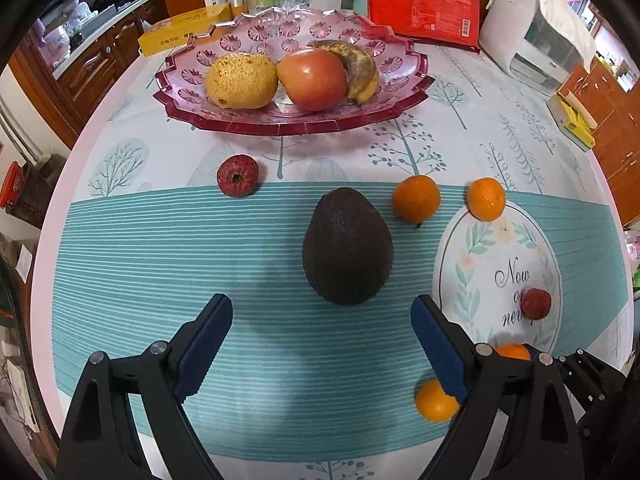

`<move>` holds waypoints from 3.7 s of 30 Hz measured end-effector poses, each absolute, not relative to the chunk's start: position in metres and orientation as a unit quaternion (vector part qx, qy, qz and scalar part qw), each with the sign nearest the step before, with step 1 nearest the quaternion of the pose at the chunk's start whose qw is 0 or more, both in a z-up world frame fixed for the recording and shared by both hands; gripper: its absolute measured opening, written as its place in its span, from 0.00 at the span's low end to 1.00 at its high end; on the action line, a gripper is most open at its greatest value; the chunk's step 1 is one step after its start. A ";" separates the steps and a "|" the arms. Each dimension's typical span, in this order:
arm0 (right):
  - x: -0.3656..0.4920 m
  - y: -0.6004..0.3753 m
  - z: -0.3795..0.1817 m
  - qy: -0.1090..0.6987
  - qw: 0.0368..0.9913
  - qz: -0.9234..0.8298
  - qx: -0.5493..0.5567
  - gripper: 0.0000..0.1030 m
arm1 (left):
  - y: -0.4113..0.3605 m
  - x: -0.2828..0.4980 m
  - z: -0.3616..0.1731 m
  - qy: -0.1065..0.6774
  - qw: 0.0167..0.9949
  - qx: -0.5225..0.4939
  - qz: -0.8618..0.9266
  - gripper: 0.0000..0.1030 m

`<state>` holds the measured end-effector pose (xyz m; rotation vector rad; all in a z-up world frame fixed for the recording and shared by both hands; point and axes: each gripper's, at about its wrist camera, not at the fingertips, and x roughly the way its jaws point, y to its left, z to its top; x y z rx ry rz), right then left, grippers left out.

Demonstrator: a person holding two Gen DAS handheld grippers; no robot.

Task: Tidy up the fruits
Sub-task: 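Grasp the avocado with the left tool while the right tool grasps a mandarin orange, then lift and carry the avocado and mandarin with both tools into the pink bowl, then open both tools to release the fruit and withdraw from the bowl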

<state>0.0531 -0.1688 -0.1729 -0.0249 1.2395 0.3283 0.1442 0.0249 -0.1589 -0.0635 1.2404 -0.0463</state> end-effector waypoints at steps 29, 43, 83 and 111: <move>0.087 -0.166 -0.172 0.565 0.817 0.117 0.011 0.43 | 0.012 0.182 -0.206 0.599 0.797 -0.067 -0.041 0.54; 0.096 -0.152 -0.113 0.516 0.843 0.153 0.005 0.43 | 0.026 0.143 -0.123 0.572 0.816 0.002 -0.081 0.54; 0.276 -0.029 -0.095 0.512 0.836 0.196 -0.013 0.43 | 0.126 0.382 -0.096 0.536 0.829 0.127 -0.093 0.54; 0.274 -0.030 -0.131 0.537 0.822 0.191 0.007 0.56 | 0.125 0.404 -0.146 0.557 0.819 0.089 -0.110 0.71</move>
